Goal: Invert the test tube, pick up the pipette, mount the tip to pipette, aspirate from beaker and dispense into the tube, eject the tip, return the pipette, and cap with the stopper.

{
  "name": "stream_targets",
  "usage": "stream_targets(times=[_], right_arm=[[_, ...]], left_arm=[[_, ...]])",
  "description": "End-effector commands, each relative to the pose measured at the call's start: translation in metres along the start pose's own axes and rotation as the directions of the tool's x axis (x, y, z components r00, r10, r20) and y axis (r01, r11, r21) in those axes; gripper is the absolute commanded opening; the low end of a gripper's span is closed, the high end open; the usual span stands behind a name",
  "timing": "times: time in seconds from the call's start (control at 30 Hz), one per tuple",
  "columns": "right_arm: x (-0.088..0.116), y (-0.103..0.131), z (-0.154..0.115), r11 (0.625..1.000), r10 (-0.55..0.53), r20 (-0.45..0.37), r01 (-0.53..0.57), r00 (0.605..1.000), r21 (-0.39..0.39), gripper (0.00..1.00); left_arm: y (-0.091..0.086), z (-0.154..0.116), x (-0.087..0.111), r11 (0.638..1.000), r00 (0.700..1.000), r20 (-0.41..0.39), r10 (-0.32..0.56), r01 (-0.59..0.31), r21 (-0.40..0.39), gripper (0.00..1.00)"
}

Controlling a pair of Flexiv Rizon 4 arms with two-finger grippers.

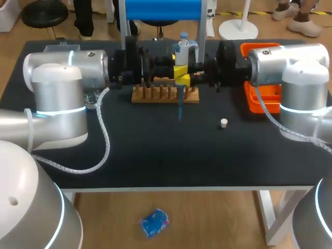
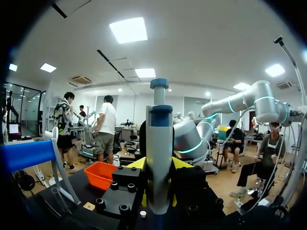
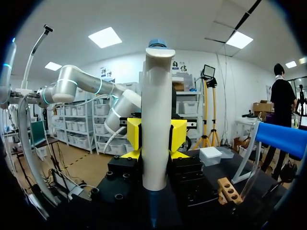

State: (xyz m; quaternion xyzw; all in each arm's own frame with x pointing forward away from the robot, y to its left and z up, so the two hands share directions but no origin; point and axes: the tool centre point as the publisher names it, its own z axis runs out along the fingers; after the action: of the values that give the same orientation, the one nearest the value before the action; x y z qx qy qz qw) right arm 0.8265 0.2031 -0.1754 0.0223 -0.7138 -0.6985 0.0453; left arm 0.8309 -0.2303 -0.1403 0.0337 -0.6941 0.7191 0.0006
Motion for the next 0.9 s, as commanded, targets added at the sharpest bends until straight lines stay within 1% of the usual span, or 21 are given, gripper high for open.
stream_targets(times=[0.03,0.3,0.33,0.4,0.53,0.67,0.9], right_arm=[[0.001,-0.002,0.0,1.0,0.001,0.002,-0.001,1.0,0.001,0.0],[0.001,-0.002,-0.001,1.0,0.0,0.004,0.0,1.0,0.001,0.0],[0.001,-0.001,-0.001,1.0,-0.001,0.004,0.001,1.0,0.001,0.0],[0.001,-0.001,-0.001,1.0,0.0,0.002,0.0,1.0,0.002,0.0],[0.002,-0.001,-0.003,1.0,-0.001,0.0,0.001,1.0,0.0,0.0],[0.003,0.001,-0.013,1.0,-0.015,0.002,0.015,1.0,-0.005,0.0],[0.004,0.013,-0.042,0.998,-0.058,-0.012,0.058,0.998,-0.009,0.0]], left_arm=[[-0.001,-0.001,0.0,1.0,1.0,0.003,0.003,-0.003,0.005,0.0],[-0.002,-0.001,0.0,1.0,1.0,0.0,0.001,-0.001,0.017,0.0],[-0.002,0.0,0.0,1.0,1.0,0.0,0.002,-0.002,0.023,1.0],[-0.004,-0.001,0.0,0.999,1.0,0.008,0.011,-0.011,0.038,1.0],[-0.012,-0.008,-0.005,0.998,0.996,0.076,0.039,-0.043,0.048,1.0],[-0.012,-0.008,-0.005,0.998,0.996,0.076,0.039,-0.043,0.048,1.0],[-0.012,-0.008,-0.005,0.998,0.996,0.076,0.039,-0.043,0.048,1.0]])
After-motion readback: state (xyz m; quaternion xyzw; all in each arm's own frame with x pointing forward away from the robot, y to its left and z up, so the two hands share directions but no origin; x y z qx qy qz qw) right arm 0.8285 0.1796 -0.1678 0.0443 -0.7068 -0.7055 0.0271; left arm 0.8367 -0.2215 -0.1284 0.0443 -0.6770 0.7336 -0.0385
